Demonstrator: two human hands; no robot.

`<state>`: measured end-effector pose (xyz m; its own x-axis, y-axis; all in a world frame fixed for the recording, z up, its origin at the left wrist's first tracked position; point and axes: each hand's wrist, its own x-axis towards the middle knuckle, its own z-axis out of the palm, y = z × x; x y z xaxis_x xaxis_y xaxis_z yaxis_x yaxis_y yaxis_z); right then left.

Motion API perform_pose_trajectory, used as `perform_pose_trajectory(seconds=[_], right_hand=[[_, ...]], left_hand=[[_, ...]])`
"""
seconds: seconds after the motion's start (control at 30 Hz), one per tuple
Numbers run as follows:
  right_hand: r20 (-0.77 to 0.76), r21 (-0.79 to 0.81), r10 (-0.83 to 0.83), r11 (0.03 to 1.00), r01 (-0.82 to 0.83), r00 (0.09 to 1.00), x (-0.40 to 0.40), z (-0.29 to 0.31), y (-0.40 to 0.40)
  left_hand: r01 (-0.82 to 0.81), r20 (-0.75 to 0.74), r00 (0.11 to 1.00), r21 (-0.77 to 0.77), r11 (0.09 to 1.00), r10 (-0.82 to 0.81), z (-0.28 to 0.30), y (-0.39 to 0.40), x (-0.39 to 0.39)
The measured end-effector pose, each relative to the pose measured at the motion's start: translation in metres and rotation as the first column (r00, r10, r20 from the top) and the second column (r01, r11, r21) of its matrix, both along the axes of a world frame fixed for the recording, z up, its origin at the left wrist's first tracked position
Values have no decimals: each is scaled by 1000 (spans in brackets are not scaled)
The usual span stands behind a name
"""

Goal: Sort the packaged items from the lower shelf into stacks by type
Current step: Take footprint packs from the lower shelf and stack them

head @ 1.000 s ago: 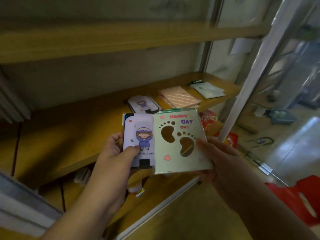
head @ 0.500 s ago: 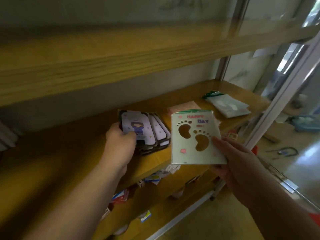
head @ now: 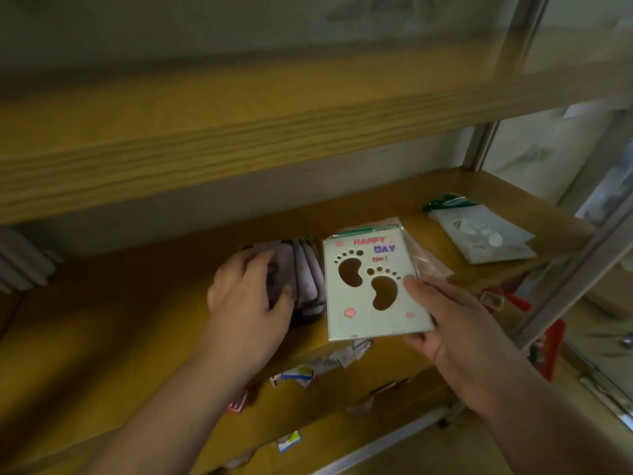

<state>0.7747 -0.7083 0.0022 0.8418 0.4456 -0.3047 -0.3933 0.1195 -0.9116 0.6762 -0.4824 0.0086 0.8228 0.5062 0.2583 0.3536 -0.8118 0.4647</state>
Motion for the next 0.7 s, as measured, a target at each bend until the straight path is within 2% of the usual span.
perform_pose_trajectory(seconds=[0.1, 0.2, 0.4, 0.7], right_hand=[[72, -33, 53, 998, -51, 996, 27, 1, -12], [161, -100, 103, 991, -88, 982, 57, 0, -29], [319, -215, 111, 976, -42, 941, 129, -2, -78], [408, -386, 150, 922, 21, 901, 249, -13, -143]], left_hand=[[68, 6, 998, 70, 995, -68, 2, -26, 17], [78, -3, 997, 77, 994, -78, 1, -52, 42], [99, -17, 995, 52, 994, -98, -3, -101, 99], [87, -13, 996, 15, 996, -87, -6, -171, 172]])
